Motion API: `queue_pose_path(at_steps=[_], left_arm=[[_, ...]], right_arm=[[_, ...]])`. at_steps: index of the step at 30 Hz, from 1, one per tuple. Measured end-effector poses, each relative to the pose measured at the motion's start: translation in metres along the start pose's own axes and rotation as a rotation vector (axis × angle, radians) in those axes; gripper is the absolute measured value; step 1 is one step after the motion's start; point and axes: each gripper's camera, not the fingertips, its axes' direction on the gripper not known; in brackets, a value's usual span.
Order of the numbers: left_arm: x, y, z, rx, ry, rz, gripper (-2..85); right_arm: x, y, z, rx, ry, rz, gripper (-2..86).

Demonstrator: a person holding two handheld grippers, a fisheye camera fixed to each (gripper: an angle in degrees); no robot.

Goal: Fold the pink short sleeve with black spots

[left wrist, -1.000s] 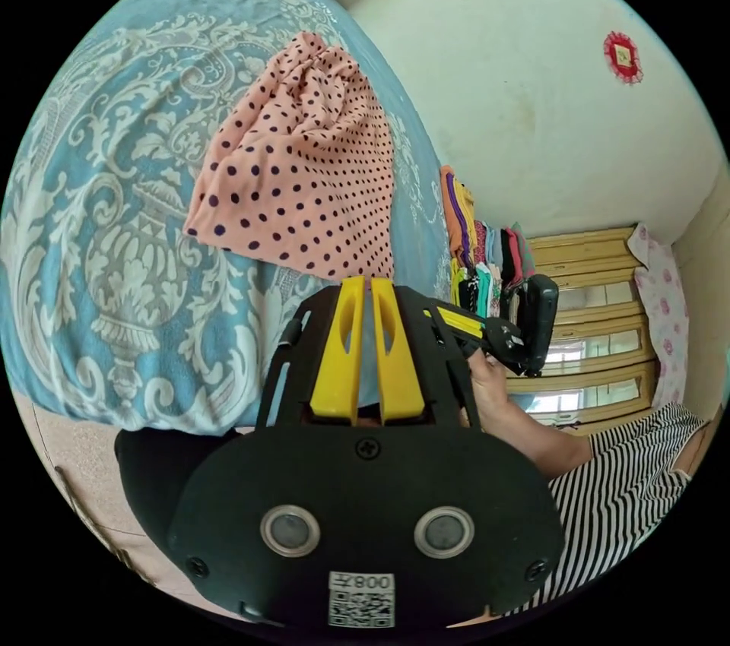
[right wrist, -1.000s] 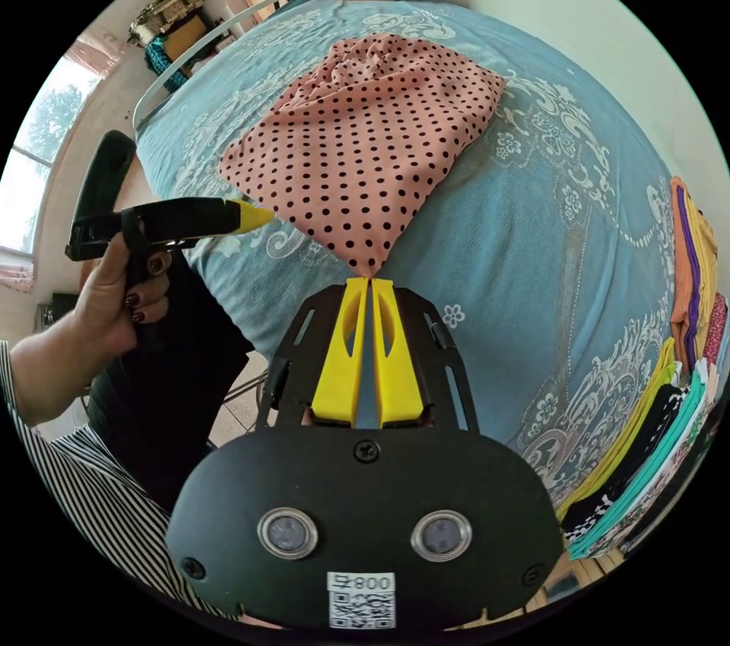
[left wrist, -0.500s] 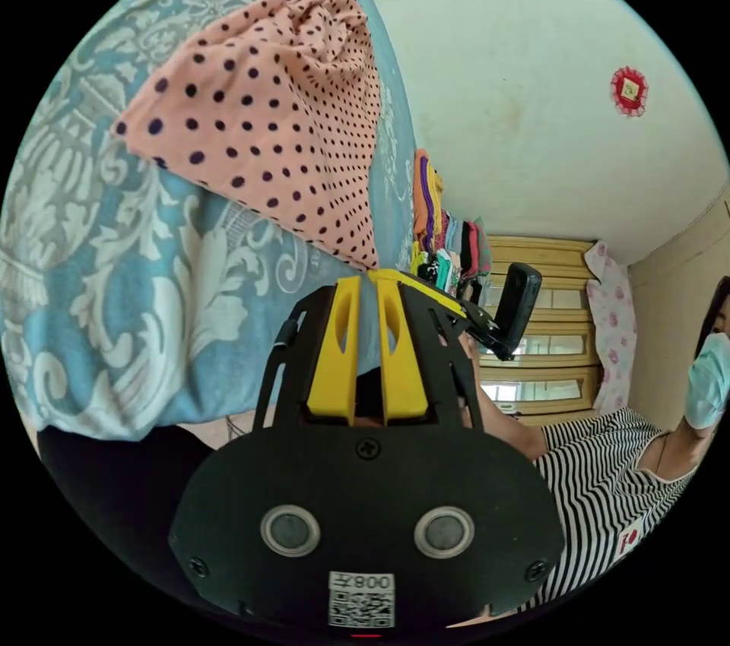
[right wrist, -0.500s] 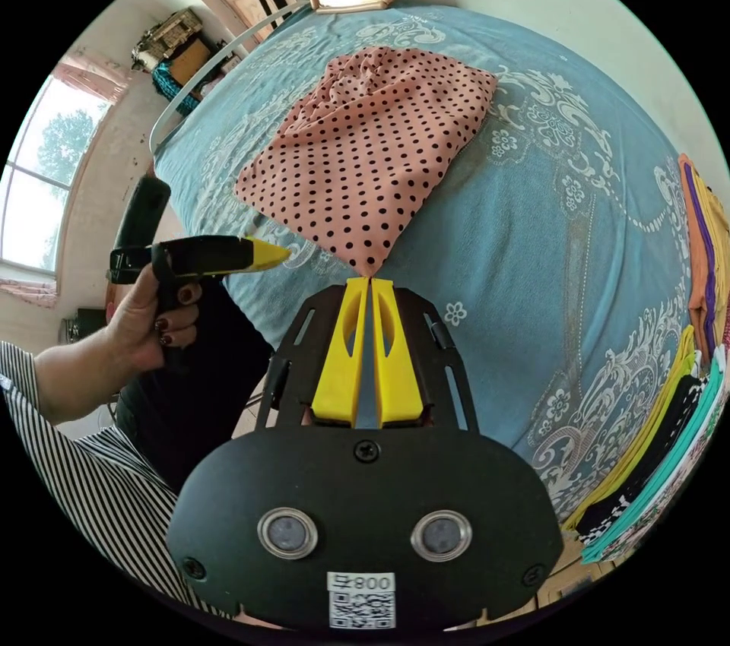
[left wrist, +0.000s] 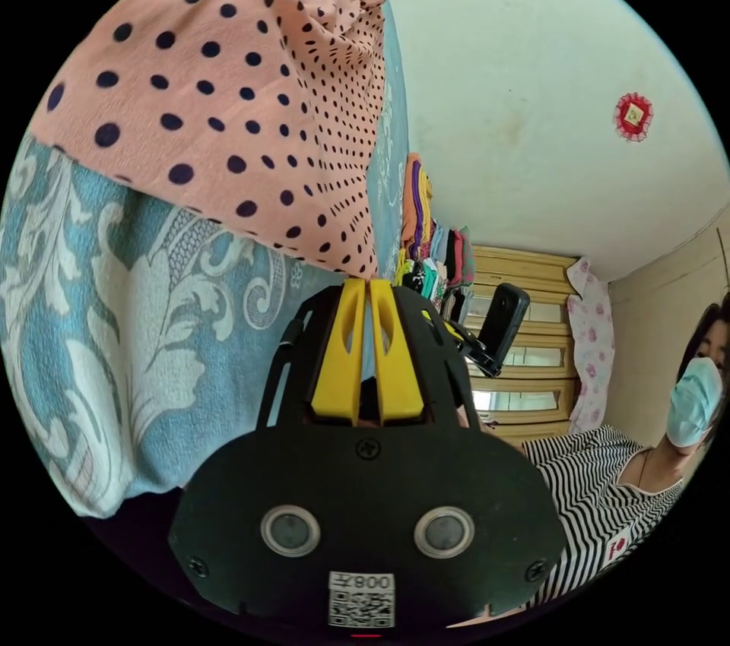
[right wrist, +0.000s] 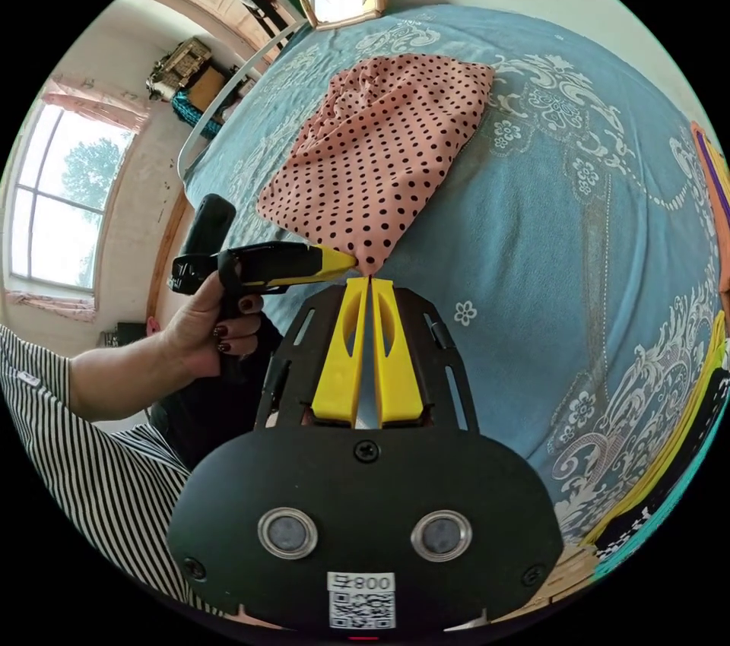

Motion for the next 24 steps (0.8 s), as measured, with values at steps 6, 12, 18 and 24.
queue_pose_path(at_steps=[6, 12, 18, 24], left_arm=[[0.002, -0.002, -0.014, 0.017, 0.032, 0.004, 1.0], [0.005, -0.004, -0.026, 0.025, 0.060, 0.007, 0.8], [0.006, -0.004, -0.038, 0.020, 0.059, 0.009, 0.9], [0.009, -0.004, -0.056, 0.027, 0.055, 0.025, 1.3]], right_arm=[[0.069, 0.018, -0.035, -0.007, -0.204, 0.105, 1.6], [0.176, 0.040, -0.051, 0.122, -0.722, 0.404, 7.5], [0.210, 0.035, -0.047, 0.105, -0.898, 0.470, 9.6], [0.218, 0.023, -0.052, 0.095, -0.944, 0.478, 5.1]])
